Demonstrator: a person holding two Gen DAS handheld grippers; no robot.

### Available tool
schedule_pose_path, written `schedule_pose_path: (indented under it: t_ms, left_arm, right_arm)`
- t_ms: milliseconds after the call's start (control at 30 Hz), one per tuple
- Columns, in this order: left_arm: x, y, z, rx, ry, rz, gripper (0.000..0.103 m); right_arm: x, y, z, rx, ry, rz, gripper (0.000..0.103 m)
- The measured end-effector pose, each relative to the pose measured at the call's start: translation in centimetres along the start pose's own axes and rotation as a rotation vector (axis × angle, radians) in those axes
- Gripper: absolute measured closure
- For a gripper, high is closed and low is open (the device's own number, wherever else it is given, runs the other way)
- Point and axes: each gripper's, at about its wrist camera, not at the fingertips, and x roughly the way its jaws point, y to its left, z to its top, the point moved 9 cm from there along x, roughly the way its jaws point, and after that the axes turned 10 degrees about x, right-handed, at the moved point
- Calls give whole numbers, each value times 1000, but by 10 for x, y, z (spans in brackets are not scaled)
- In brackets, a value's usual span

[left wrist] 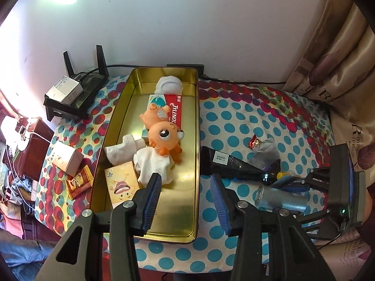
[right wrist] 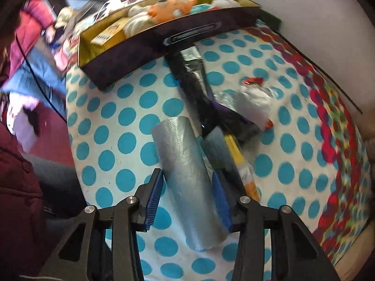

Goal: Organize objects
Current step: 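Grasp the grey rolled bag with the right gripper, then grasp the black tube package with left while right holds the grey roll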

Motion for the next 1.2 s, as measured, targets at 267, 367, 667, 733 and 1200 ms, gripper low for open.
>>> schedule_pose_path:
  t_ms: [267,367,667,733,1200]
  left_arm:
    - [12,-32,13,62,8,-58,56]
    - [27,-61,14,129,51,-143,48]
    - [73,-88,12,-170,202,-289,45]
    - [77,-95,12,-200,232,-305,45]
    - [121,-107,34,-370,289,-219,49]
  right_arm:
    - [-27,1,-4,105,-70,77,69]
    - [-50,-10,-12,206,-132,103,69]
    - [-82,-34,-40,418,-246,116,69]
    - [-83,-36,-46,438,-254,126,69]
    - [-92,-33,-59,435,-306,232,69]
